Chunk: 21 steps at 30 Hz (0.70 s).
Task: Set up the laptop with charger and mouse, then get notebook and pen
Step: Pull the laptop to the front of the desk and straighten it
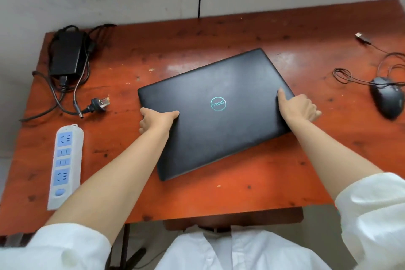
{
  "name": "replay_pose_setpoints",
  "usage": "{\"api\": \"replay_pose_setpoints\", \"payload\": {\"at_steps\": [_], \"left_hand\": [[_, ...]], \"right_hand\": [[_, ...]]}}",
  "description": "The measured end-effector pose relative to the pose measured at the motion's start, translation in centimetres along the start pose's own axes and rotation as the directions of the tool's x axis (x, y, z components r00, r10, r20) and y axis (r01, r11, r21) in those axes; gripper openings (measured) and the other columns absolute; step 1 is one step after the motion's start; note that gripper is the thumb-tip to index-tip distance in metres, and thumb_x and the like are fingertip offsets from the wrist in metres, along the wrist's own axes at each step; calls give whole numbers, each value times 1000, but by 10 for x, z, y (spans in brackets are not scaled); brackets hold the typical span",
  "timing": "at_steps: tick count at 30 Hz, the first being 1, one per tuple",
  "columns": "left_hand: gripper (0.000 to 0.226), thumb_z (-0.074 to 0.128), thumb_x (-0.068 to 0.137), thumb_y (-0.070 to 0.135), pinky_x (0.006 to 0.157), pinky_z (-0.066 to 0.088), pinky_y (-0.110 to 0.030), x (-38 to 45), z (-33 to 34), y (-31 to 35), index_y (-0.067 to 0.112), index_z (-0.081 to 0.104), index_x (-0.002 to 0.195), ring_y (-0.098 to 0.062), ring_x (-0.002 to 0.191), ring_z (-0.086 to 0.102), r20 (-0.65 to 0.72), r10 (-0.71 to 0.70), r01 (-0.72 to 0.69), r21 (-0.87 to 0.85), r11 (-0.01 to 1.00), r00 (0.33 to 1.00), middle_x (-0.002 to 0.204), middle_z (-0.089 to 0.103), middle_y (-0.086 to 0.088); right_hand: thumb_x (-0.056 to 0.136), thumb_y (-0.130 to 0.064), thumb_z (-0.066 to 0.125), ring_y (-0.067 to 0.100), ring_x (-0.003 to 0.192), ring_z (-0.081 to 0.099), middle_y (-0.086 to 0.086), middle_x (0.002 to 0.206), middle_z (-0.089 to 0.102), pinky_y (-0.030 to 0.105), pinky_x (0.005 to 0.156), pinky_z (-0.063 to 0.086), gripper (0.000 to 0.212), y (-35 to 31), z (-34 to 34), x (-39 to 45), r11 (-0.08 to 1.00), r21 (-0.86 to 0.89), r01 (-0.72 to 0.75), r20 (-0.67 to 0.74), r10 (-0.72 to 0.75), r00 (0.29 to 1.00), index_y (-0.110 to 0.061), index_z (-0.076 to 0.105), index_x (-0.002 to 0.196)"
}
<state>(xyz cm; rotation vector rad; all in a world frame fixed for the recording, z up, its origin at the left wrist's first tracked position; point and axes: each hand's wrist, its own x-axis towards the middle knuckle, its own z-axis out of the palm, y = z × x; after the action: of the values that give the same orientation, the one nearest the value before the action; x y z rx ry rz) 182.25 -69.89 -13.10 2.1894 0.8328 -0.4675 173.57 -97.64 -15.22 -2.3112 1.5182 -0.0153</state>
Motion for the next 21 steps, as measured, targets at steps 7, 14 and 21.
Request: {"api": "replay_pose_setpoints", "payload": {"at_steps": [7,14,21], "left_hand": [[77,79,66,30,101,37,-43,-25,28,4,9,34,125,-36,124,37,52,95,-99,89,991,994,135,43,-17],[84,78,67,32,103,34,-42,-19,30,-4,12,29,132,-35,127,31,41,144,-148,136,980,989,136,38,-19],[91,71,73,39,106,31,-43,-19,28,-16,15,16,142,-35,131,24,88,243,-256,205,944,966,142,31,-19]], "right_hand": [[88,-50,42,42,115,48,31,120,56,46,98,32,66,66,-12,-27,990,-6,-139,-74,139,988,12,50,111],[90,-41,43,44,109,47,35,113,57,43,93,32,59,83,-4,-47,988,-151,-28,-105,12,994,15,51,105],[91,-42,39,41,109,47,31,113,59,42,94,33,57,83,-9,-47,960,-277,44,-74,-67,995,11,54,105]]}}
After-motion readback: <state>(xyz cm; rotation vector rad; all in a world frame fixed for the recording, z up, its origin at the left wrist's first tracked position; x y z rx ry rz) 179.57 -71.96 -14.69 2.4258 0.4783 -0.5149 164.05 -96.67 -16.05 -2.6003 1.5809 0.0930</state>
